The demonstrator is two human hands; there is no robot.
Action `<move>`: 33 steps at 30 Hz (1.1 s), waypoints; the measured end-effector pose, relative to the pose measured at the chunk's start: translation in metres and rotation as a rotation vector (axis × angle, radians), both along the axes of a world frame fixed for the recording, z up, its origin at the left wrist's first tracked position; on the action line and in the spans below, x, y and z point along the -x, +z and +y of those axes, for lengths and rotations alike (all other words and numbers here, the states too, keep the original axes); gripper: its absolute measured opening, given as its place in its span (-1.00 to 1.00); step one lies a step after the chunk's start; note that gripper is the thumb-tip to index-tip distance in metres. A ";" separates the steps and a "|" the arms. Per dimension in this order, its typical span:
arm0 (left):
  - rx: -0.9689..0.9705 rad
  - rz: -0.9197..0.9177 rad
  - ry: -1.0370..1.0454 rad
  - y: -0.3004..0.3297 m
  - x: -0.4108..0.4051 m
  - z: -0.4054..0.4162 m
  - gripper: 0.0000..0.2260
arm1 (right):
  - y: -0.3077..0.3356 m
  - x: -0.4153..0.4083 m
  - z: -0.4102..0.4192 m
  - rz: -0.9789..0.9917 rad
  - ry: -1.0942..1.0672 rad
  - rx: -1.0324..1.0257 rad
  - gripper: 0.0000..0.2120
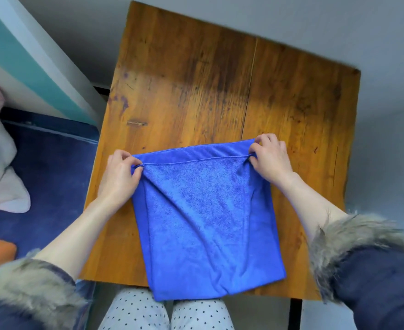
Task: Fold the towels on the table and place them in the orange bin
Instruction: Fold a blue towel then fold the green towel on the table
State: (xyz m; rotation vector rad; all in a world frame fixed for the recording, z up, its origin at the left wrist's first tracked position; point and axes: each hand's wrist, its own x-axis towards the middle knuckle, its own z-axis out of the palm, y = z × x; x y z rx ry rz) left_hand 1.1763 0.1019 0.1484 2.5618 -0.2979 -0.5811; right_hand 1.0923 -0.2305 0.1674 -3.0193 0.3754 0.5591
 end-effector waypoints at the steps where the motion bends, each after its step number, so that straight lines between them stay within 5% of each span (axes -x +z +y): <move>1: -0.031 -0.038 -0.019 0.001 0.000 0.000 -0.86 | 0.000 -0.002 -0.002 -0.010 0.014 -0.014 -0.82; 12: -0.019 0.018 0.049 -0.006 -0.001 -0.009 -0.89 | -0.005 -0.024 -0.005 0.136 0.091 -0.070 -0.86; 23: -0.004 0.435 0.054 0.027 -0.020 -0.001 -0.84 | 0.025 -0.007 -0.015 0.216 -0.025 -0.138 -0.96; 30: 0.283 0.381 0.027 0.094 -0.031 0.001 -0.85 | 0.099 0.026 -0.018 -0.012 -0.267 -0.224 -0.87; 33: 0.411 0.321 -0.011 0.136 -0.036 -0.012 -0.85 | 0.146 0.050 -0.021 -0.280 -0.518 -0.389 -0.87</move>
